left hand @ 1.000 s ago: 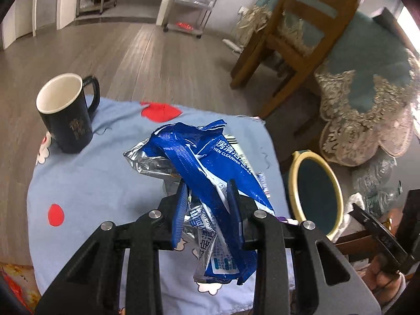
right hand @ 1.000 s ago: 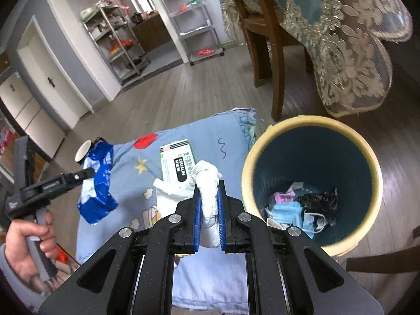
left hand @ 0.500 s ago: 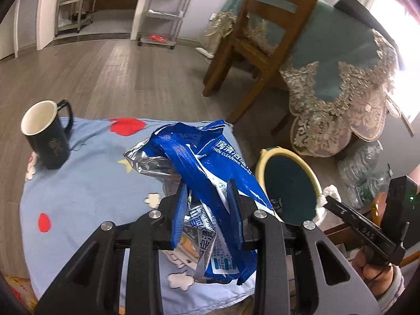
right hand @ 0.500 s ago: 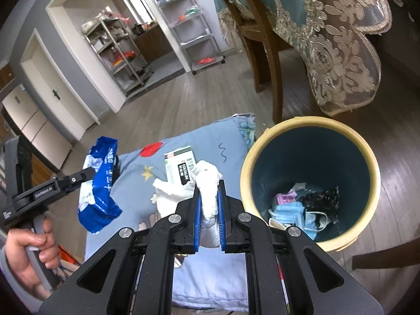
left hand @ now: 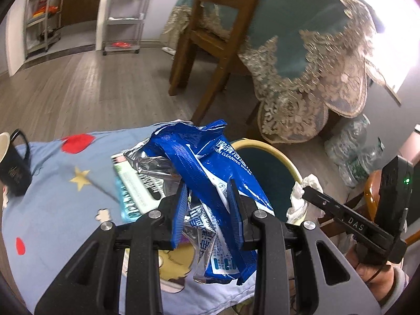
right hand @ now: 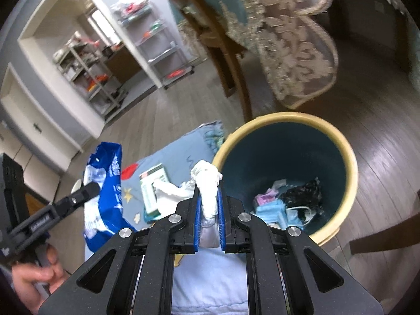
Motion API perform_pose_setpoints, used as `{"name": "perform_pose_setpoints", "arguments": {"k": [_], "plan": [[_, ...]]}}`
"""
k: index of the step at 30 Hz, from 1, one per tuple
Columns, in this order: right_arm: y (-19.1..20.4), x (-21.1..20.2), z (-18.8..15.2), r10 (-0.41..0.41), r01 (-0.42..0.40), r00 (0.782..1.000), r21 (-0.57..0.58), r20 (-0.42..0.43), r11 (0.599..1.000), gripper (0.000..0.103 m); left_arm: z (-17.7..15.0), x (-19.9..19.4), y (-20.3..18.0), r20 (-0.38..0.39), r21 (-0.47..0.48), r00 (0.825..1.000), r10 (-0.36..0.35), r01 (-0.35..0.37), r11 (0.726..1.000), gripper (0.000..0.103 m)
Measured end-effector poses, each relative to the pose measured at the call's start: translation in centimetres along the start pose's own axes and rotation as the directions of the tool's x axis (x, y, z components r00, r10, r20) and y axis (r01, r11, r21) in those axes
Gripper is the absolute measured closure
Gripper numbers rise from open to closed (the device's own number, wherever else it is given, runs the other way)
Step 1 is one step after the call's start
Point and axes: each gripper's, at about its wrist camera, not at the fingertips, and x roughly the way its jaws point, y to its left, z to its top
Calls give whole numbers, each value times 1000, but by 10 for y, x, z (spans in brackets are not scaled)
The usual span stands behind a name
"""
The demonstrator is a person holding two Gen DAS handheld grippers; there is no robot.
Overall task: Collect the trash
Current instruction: 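Carry the wipes packet and the tissue over the bin with both grippers, then open the left gripper to drop the wipes while the right gripper releases the tissue into the bin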
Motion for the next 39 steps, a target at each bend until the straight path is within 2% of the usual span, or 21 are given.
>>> {"name": "perform_pose_setpoints", "arguments": {"k": [11, 15, 25, 31, 34, 39], "plan": [[-43, -25, 10, -133, 108, 982, 176, 136, 978, 91, 1, 63, -53, -52, 91, 998, -27, 31, 995, 73], [-55, -23, 9, -151, 120, 981, 225, 126, 967, 91, 1, 86, -74, -73, 136, 997, -31, 40, 990, 72], [-70, -16, 5, -186, 154, 978, 281, 92, 947, 90, 6, 138, -93, -139, 161, 990, -38, 60, 985, 69], [-77, -6, 4, -206, 179, 977, 299, 60, 937, 90, 9, 150, -91, -155, 113, 986, -69, 87, 990, 59], [-78, -6, 2, -207, 181, 977, 302, 55, 936, 89, 12, 146, -89, -143, 97, 986, -82, 97, 991, 47], [-79, 0, 3, -213, 192, 976, 300, 41, 934, 89, 17, 137, -85, -125, 83, 989, -79, 89, 993, 39]]}}
